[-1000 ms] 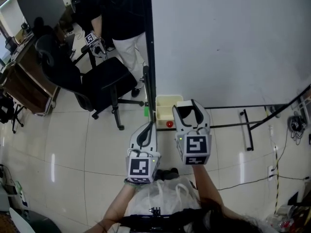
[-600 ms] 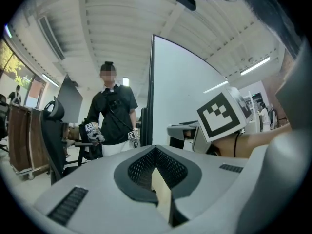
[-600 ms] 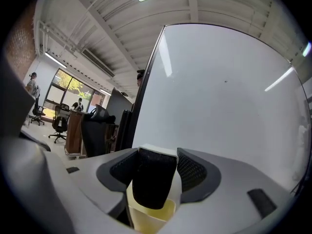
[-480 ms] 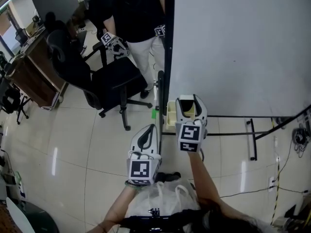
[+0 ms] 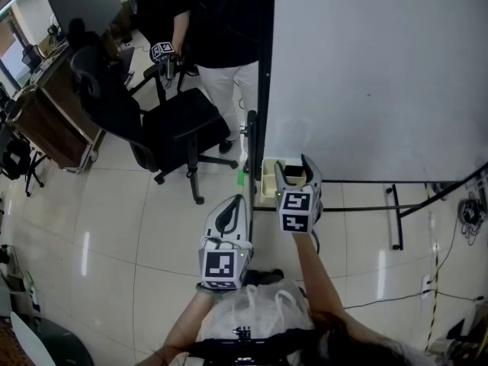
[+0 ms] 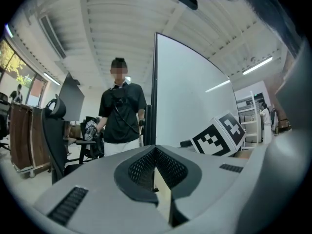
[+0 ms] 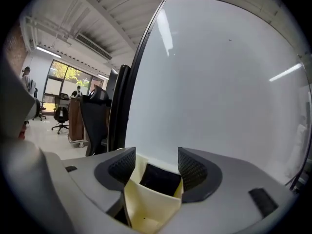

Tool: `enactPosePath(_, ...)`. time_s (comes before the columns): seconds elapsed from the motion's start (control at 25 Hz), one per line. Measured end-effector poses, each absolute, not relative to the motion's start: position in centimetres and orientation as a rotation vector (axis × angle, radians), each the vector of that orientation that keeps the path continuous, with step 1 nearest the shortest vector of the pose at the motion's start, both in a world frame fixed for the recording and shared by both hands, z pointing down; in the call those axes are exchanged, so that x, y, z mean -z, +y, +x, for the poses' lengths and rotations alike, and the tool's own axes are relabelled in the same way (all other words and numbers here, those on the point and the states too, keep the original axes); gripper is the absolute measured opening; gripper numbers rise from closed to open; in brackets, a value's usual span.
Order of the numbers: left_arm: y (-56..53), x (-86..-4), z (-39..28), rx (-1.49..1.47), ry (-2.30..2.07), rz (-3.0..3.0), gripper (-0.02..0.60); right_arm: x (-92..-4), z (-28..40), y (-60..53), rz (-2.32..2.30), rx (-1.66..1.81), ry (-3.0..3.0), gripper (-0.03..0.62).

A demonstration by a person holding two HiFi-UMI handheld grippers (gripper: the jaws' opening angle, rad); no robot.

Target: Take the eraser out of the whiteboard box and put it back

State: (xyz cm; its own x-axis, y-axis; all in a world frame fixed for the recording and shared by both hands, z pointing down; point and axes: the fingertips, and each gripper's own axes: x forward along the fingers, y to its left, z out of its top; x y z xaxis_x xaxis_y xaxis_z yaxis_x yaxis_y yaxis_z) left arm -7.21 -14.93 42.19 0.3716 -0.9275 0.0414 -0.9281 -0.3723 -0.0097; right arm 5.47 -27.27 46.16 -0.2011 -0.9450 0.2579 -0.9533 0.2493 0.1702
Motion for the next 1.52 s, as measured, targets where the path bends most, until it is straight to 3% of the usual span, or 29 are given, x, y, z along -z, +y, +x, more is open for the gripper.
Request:
enactPosePath(0.32, -14.9, -42.2, -6.0, -0.044, -1.710, 2.585, 0.003, -41.6, 6.1, -23.0, 1.768, 0.003, -2.302, 0.307)
enactPosePath(0.64, -14.8, -42.5, -3.5, -0.059, -1.619, 2.625, 0.003, -43.6, 7.5, -18.0, 1.750, -0.155, -2.288, 0.298)
enactPosePath(1.52, -14.7, -42.5, -2.9, -0.059, -1.614, 2.641, 0.003, -42.6, 7.1, -17.0, 1.733, -0.187, -2.308, 0.273)
